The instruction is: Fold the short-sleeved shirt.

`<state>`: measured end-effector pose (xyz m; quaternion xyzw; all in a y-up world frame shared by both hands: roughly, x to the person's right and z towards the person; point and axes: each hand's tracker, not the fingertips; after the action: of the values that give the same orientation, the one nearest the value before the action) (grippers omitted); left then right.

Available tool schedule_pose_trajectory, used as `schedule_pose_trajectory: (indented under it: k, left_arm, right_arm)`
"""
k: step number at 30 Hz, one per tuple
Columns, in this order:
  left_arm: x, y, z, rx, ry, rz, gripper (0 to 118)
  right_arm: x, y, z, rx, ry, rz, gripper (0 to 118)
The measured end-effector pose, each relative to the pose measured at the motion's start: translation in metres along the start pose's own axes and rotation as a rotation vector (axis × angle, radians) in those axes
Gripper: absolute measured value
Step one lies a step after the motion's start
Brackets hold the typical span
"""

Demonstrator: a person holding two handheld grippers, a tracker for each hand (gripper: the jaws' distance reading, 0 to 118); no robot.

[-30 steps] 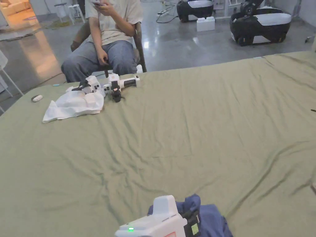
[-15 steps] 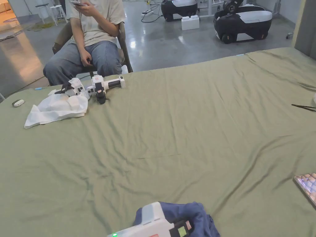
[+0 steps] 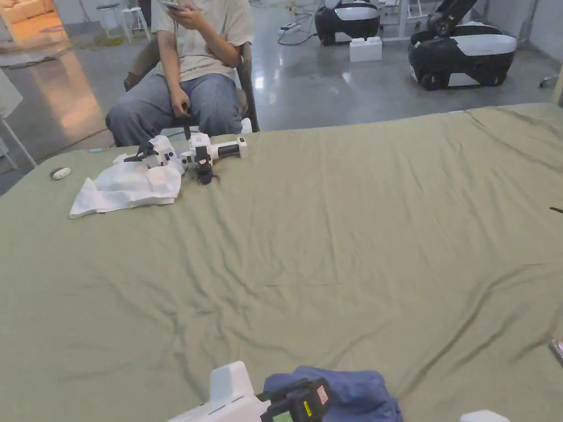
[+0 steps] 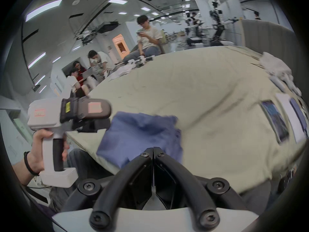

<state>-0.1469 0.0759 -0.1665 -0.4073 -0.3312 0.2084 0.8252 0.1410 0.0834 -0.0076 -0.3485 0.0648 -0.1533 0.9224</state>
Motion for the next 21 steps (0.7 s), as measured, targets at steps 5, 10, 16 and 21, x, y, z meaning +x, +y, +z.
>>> schedule_pose_trajectory:
  k: [5,10,16,21]
  left_arm:
    - [-0.048,-0.001,0.018,-0.013,0.035,0.158,98]
    - [-0.07,-0.009,-0.005,-0.077,-0.026,0.287,98]
    - [-0.068,-0.016,-0.048,-0.159,-0.09,0.327,33]
    - [-0.067,-0.009,-0.051,-0.18,-0.071,0.321,23]
  right_arm:
    - [0.012,0.021,-0.078,-0.182,-0.143,0.009,0]
    - [0.031,0.002,-0.091,-0.23,-0.149,-0.022,0]
    - [0.027,0.002,-0.091,-0.241,-0.174,-0.023,0]
    - [0.027,0.003,-0.082,-0.22,-0.163,-0.019,0]
